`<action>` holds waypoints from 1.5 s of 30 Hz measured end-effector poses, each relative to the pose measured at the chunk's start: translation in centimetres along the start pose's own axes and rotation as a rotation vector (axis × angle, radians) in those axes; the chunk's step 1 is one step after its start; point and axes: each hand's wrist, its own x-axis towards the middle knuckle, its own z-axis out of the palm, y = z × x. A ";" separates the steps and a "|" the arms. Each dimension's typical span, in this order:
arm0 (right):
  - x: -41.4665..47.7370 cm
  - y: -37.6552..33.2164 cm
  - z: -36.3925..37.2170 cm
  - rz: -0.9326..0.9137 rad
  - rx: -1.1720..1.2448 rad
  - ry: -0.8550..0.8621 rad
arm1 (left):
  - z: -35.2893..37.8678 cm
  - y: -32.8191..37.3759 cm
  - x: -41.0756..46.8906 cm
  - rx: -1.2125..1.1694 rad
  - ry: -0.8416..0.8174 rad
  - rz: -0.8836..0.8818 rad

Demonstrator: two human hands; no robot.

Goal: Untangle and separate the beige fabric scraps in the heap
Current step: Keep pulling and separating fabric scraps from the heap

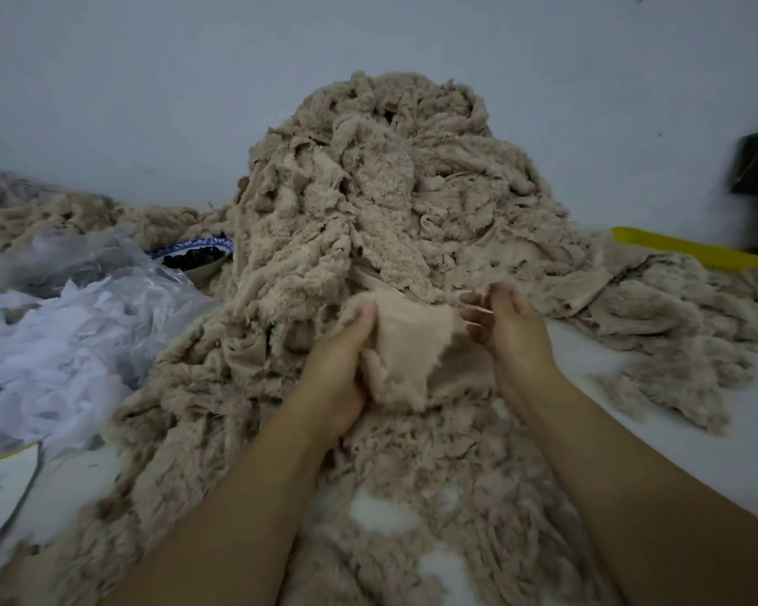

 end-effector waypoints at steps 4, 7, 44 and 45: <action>-1.5 1.0 1.2 0.039 -0.429 -0.262 | -0.7 1.5 0.2 -0.434 -0.004 -0.023; -3.4 1.5 1.3 -0.119 -0.795 -0.569 | -1.4 1.8 0.4 -0.569 -0.009 0.008; -2.3 0.3 0.6 -0.200 -0.526 -0.333 | -1.7 2.4 -0.4 -0.175 0.059 -0.078; -2.3 0.2 0.7 -0.194 -0.510 -0.318 | -1.5 2.2 -0.4 -0.108 0.046 -0.088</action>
